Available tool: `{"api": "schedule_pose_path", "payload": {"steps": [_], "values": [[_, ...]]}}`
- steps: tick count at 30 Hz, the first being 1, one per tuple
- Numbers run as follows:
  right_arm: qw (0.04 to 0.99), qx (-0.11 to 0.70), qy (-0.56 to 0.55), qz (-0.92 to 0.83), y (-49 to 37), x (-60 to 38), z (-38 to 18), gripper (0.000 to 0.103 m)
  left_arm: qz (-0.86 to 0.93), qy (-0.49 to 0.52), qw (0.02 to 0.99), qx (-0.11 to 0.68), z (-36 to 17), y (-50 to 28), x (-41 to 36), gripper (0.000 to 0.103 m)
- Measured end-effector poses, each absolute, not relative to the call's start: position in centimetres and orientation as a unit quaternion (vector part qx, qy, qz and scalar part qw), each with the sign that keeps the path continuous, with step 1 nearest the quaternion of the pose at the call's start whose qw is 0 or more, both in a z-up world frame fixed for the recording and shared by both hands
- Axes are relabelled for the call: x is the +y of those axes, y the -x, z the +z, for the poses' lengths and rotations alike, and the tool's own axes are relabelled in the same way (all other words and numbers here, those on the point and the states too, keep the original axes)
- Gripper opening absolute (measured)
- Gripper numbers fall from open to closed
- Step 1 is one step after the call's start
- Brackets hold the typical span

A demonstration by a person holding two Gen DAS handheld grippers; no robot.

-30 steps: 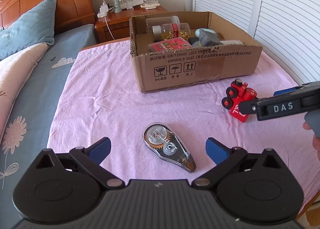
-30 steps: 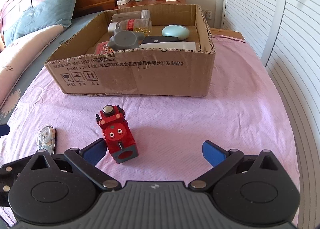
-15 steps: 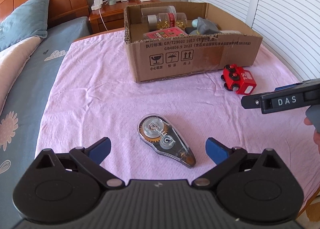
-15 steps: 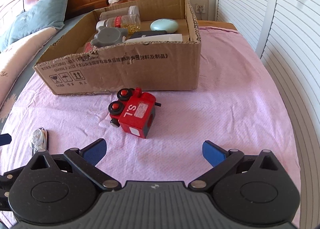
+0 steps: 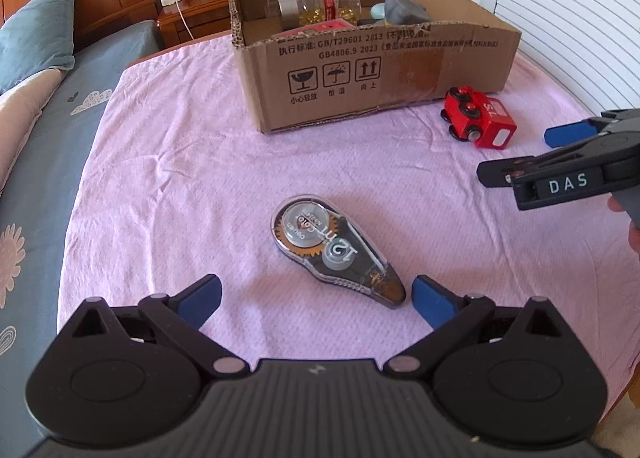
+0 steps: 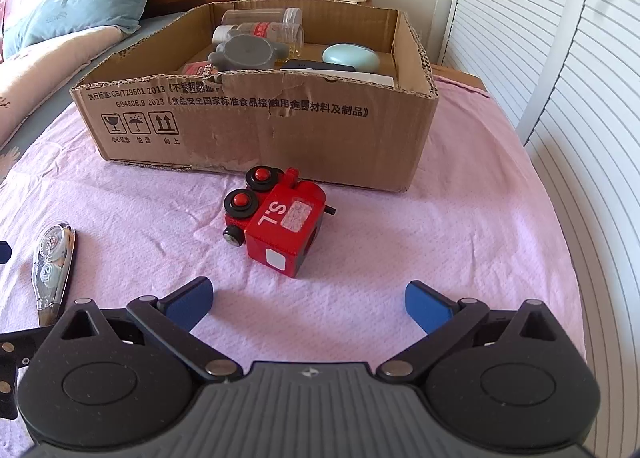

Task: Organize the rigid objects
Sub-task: 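Move the left tool to the correction tape dispenser while the right tool approaches the red robot toy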

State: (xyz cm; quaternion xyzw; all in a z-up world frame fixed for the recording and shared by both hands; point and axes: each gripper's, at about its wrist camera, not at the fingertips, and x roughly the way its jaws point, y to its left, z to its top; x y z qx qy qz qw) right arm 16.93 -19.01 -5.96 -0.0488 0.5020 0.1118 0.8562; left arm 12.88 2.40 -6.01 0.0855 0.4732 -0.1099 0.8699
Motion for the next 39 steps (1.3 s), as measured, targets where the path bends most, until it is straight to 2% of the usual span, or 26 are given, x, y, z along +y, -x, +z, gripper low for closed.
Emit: {"api": "schedule_pose_path", "payload": {"steps": [10,28,31,32,39], "values": [[0.859,0.496,0.05,0.117,-17.0,-19.1,-6.0,0.103,-0.115,-0.1,0.862,0.483,-5.9,-12.7,4.0,0.102],[0.862,0.49,0.052,0.123,-16.9,-19.2,-6.0,0.103,-0.186,-0.088,0.87,0.448,-6.7,-14.8,1.2,0.102],[0.862,0.488,0.053,0.127,-16.8,-19.3,-6.0,0.103,-0.19,-0.087,0.872,0.443,-6.6,-14.9,1.1,0.096],[0.862,0.488,0.053,0.128,-16.8,-19.3,-6.0,0.103,-0.189,-0.085,0.874,0.439,-6.4,-14.9,1.1,0.087],[0.857,0.494,0.059,0.135,-17.2,-19.2,-5.9,0.103,-0.172,-0.077,0.874,0.448,-6.2,-14.7,1.3,0.087]]}}
